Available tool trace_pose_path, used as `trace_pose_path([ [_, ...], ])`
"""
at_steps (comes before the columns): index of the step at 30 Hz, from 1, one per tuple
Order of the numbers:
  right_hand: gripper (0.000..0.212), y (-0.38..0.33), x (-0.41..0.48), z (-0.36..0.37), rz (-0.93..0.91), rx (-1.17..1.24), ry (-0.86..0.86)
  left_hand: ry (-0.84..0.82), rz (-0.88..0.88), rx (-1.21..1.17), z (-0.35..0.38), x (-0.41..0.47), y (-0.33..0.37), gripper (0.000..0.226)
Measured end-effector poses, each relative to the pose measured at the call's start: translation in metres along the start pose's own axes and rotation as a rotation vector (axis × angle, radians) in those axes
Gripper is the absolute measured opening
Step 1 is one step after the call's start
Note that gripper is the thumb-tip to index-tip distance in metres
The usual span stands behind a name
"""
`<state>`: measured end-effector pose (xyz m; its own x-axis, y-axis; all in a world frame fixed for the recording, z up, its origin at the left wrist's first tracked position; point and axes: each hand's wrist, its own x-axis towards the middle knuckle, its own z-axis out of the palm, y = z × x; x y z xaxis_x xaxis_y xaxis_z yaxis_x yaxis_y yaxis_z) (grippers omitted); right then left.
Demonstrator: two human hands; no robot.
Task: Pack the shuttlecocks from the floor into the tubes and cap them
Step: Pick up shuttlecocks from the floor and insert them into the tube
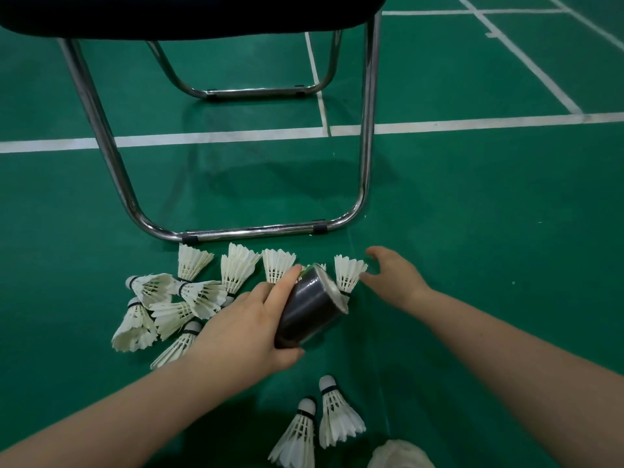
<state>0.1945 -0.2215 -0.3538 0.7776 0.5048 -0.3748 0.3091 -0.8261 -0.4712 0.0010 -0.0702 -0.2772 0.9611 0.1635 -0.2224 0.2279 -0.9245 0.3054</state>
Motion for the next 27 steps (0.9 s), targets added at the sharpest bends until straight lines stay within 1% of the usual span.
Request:
trace_pose_path([
  [2, 0.060, -0.002, 0.015, 0.005, -0.038, -0.051, 0.003, -0.002, -0.010, 0.000, 0.001, 0.002, -0.003, 0.106],
  [4, 0.060, -0.008, 0.027, 0.008, -0.023, -0.084, -0.016, -0.004, -0.012, -0.001, 0.002, 0.004, -0.006, 0.106],
  [6, 0.049, -0.016, 0.033, 0.011, 0.000, -0.140, -0.035, -0.002, -0.010, -0.009, 0.003, 0.006, -0.009, 0.107],
  [8, 0.027, -0.024, 0.034, 0.012, 0.005, -0.213, -0.032, 0.005, -0.007, -0.014, 0.004, 0.008, -0.011, 0.107],
  [10, 0.020, -0.029, 0.029, 0.011, 0.008, -0.213, 0.006, 0.007, -0.014, -0.020, 0.004, 0.010, -0.013, 0.107],
  [12, 0.015, -0.030, 0.022, 0.008, -0.015, -0.038, 0.098, 0.015, -0.024, -0.020, 0.004, 0.012, -0.014, 0.107],
  [14, 0.011, -0.034, 0.011, -0.002, -0.059, 0.239, 0.251, 0.026, -0.032, -0.022, 0.003, 0.012, -0.016, 0.107],
  [16, 0.015, -0.044, -0.007, -0.017, -0.105, 0.533, 0.405, 0.034, -0.039, -0.041, 0.003, 0.012, -0.018, 0.107],
  [17, 0.019, -0.048, -0.017, -0.023, -0.157, 0.665, 0.475, 0.039, -0.041, -0.052, 0.003, 0.013, -0.019, 0.108],
  [18, 0.021, -0.053, -0.027, -0.028, -0.216, 0.763, 0.523, 0.042, -0.042, -0.060, 0.003, 0.013, -0.020, 0.108],
  [19, 0.019, -0.057, -0.036, -0.030, -0.262, 0.823, 0.534, 0.046, -0.045, -0.066, 0.003, 0.013, -0.020, 0.108],
  [21, 0.014, -0.065, -0.049, -0.026, -0.319, 0.867, 0.469, 0.050, -0.046, -0.066, 0.003, 0.011, -0.021, 0.107],
  [23, 0.014, -0.071, -0.056, -0.016, -0.336, 0.834, 0.343, 0.055, -0.043, -0.063, 0.003, 0.010, -0.020, 0.108],
  [25, 0.018, -0.077, -0.059, -0.010, -0.328, 0.758, 0.177, 0.063, -0.048, -0.060, 0.003, 0.008, -0.020, 0.108],
  [27, 0.021, -0.082, -0.061, -0.009, -0.293, 0.719, -0.047, 0.074, -0.058, -0.063, 0.003, 0.007, -0.021, 0.108],
])
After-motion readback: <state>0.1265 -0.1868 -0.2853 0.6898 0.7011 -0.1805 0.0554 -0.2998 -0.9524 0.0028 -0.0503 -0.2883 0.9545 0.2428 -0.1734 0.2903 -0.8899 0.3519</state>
